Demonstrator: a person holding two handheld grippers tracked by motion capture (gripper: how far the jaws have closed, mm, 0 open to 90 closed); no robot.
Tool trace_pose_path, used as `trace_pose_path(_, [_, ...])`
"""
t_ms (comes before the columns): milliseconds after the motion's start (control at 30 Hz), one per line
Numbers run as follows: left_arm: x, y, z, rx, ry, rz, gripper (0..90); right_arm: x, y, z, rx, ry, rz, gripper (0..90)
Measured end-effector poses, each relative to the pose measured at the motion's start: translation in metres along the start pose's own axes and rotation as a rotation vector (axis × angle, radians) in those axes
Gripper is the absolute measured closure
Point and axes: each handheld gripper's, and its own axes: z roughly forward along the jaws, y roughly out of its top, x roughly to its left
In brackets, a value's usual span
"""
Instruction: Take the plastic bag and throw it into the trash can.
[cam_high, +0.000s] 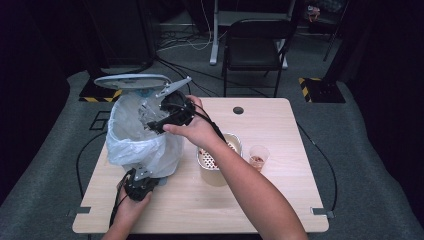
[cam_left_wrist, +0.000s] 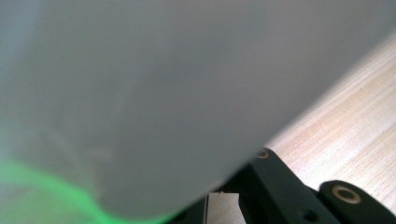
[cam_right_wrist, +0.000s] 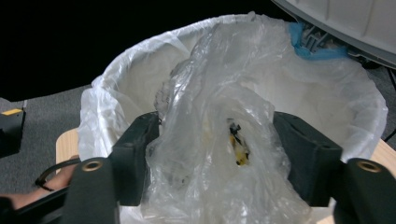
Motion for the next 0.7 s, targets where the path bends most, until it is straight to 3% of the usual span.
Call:
trace_pose_path(33, [0.0, 0.0, 0.0, 0.002, 0.003, 0.003, 90.0, 0.0, 0.0, 0.0, -0.001, -0.003, -0.001, 25.7])
trace_pose_path(67, [-0.004, -0.001, 0.003, -0.041, -0.001, -0.048, 90.0, 0.001, 0.001, 0.0, -0.006, -0.007, 0.003, 24.6])
trace_pose_path(200, [0.0, 0.0, 0.0, 0.0, -0.004, -0.003, 90.0, 0.0, 0.003, -0.006, -0.042, -0.019, 0.021, 20.0])
trace_pose_path(433, [0.0, 0.0, 0.0, -0.007, -0.003, -0.009, 90.0, 0.002, 0.007, -0.013, -0.051, -0.003, 0.008, 21.3])
trace_pose_path(700, [-0.001, 0.0, 0.002, -0.032, -0.007, -0.011, 90.0, 0.003, 0.003, -0.026, -0.028, 0.011, -0.019, 31.5])
